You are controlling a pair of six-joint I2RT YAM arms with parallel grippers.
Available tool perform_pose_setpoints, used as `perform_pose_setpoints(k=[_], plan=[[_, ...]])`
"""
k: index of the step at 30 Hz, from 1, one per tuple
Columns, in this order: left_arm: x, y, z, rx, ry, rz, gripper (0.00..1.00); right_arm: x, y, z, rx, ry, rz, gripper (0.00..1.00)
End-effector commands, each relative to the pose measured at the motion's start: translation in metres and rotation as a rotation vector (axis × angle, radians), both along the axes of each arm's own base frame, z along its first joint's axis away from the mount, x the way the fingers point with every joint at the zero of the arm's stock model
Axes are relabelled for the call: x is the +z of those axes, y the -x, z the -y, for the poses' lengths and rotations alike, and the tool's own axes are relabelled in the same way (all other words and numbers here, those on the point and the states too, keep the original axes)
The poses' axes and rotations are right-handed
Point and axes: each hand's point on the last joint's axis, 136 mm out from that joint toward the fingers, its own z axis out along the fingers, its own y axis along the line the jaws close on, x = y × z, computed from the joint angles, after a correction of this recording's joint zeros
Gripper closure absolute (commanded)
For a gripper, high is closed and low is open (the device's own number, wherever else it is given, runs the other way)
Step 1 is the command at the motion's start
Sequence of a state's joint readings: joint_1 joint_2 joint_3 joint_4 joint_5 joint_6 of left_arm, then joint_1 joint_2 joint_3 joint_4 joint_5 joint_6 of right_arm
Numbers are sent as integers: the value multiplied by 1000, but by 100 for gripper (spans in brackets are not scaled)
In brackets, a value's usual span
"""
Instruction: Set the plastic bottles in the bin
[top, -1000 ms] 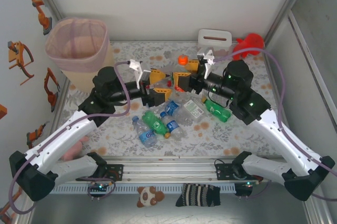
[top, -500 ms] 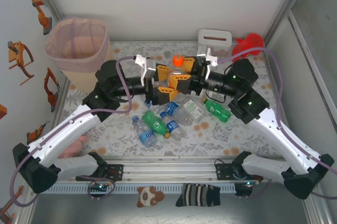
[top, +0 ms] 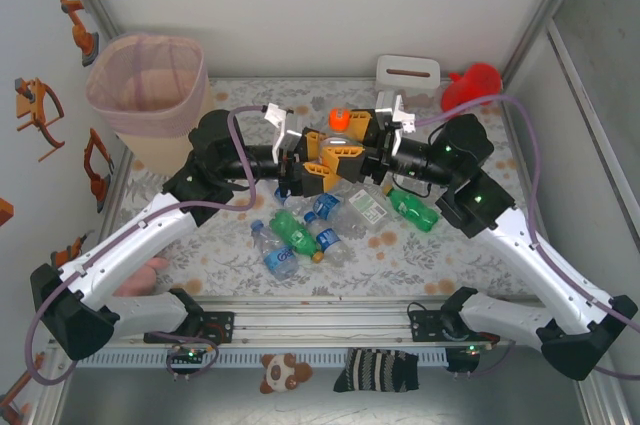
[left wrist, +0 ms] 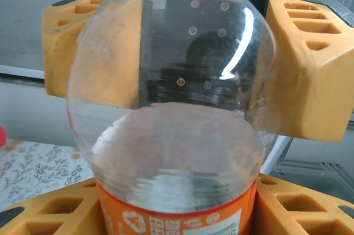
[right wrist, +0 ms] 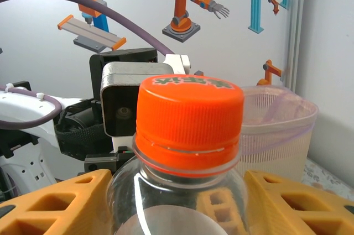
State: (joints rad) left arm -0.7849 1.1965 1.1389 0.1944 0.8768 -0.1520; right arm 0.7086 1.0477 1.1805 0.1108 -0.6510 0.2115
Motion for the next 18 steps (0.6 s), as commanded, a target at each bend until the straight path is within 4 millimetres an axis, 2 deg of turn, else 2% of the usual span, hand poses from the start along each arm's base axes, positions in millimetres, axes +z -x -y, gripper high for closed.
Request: perform_pose_setpoints(k=[1, 4, 6, 8, 13, 18], plan=[[15, 11, -1, -58, 30, 38, 48, 23, 10, 6, -1, -39, 63, 47], [15, 10, -1, -56, 26, 34, 50, 20, 9, 6, -10, -27, 53, 43], [13, 10, -1, -47, 20, 37, 51, 18, 7, 7, -23, -18, 44, 29], [13, 8, -2, -32, 15, 47, 51, 16, 6, 10, -47, -5, 35, 20], [11, 0, -11, 50, -7, 91, 51, 12, -5, 24, -165, 24, 0, 12], [5, -31, -31, 248, -83, 114, 51, 6, -8, 39, -256, 49, -16, 11]])
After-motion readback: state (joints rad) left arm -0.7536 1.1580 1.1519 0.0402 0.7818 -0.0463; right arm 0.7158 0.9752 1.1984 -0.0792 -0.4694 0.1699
